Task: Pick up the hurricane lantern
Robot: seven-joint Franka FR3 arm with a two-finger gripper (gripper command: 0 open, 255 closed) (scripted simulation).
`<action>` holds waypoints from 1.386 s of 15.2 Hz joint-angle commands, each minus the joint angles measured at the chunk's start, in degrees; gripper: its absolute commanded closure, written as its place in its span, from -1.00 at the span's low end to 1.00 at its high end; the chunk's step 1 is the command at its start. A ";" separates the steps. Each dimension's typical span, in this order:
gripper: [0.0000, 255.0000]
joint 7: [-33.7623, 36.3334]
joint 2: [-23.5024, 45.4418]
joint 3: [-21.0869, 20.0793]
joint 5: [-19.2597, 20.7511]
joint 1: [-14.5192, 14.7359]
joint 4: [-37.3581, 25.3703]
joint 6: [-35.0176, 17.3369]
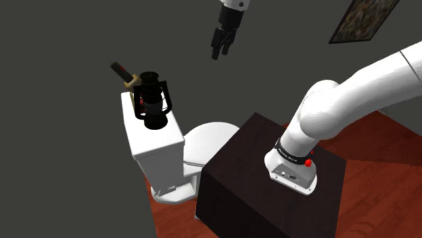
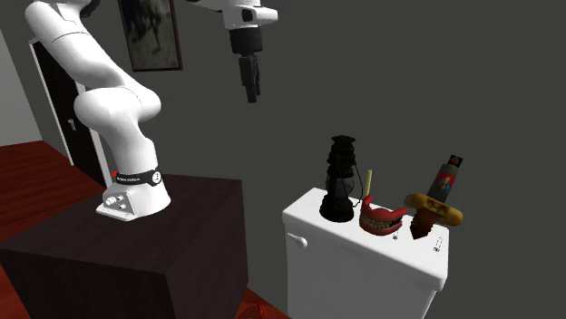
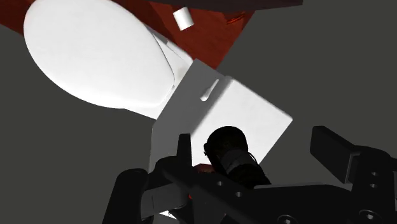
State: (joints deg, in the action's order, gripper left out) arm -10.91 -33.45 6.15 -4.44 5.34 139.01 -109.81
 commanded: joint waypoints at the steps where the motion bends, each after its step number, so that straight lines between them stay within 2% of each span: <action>1: -1.00 -3.54 3.58 0.90 -0.41 1.10 -0.51 -4.72; 11: -1.00 -20.00 21.53 2.81 -6.93 7.84 -6.13 -23.89; 17: -1.00 -31.41 32.58 2.44 -13.65 10.99 -13.03 -31.55; 21: -1.00 -37.90 38.63 1.18 -17.63 11.85 -17.90 -34.61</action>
State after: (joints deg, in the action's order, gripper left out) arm -46.76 3.33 7.42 -20.91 17.24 122.75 -143.87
